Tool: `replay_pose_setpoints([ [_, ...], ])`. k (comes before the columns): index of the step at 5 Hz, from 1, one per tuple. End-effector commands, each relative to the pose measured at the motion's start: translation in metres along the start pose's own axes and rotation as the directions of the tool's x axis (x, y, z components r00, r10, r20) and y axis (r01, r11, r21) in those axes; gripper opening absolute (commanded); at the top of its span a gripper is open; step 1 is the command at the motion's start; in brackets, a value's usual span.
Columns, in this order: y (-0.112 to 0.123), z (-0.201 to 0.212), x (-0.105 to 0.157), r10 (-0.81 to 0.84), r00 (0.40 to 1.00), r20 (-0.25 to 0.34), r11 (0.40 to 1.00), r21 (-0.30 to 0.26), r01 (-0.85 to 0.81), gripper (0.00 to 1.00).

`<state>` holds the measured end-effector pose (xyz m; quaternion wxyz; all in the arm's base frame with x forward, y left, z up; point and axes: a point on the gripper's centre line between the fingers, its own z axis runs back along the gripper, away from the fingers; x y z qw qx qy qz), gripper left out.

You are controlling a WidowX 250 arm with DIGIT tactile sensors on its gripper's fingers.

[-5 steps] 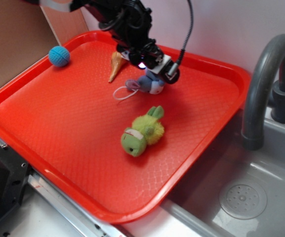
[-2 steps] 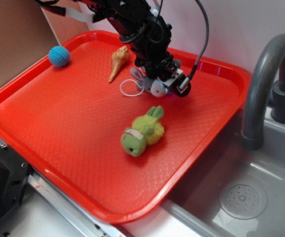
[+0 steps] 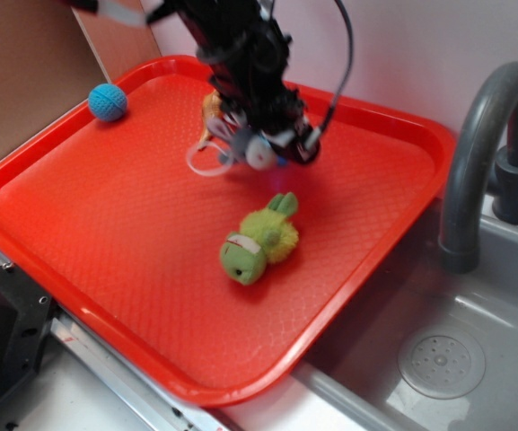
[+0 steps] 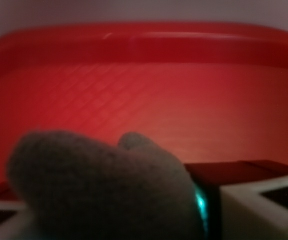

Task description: Grab the gray animal.

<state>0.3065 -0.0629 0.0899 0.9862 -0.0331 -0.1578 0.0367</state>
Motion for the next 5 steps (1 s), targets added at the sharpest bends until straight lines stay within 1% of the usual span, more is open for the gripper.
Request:
replay_pose_setpoints([
  [1,-0.011,0.113,-0.003,0.139,0.986,-0.088,0.990,0.034,-0.136,0.00],
  [2,-0.011,0.141,-0.021,0.172,0.972,-0.158,0.985,0.024,-0.170,0.00],
  [3,-0.002,0.163,-0.039,0.224,0.958,-0.181,0.974,0.002,-0.227,0.00],
  [4,0.001,0.170,-0.050,0.255,0.949,-0.183,0.967,0.050,-0.250,0.00],
  [5,-0.006,0.167,-0.046,0.157,0.967,-0.198,0.987,0.061,-0.148,0.00],
])
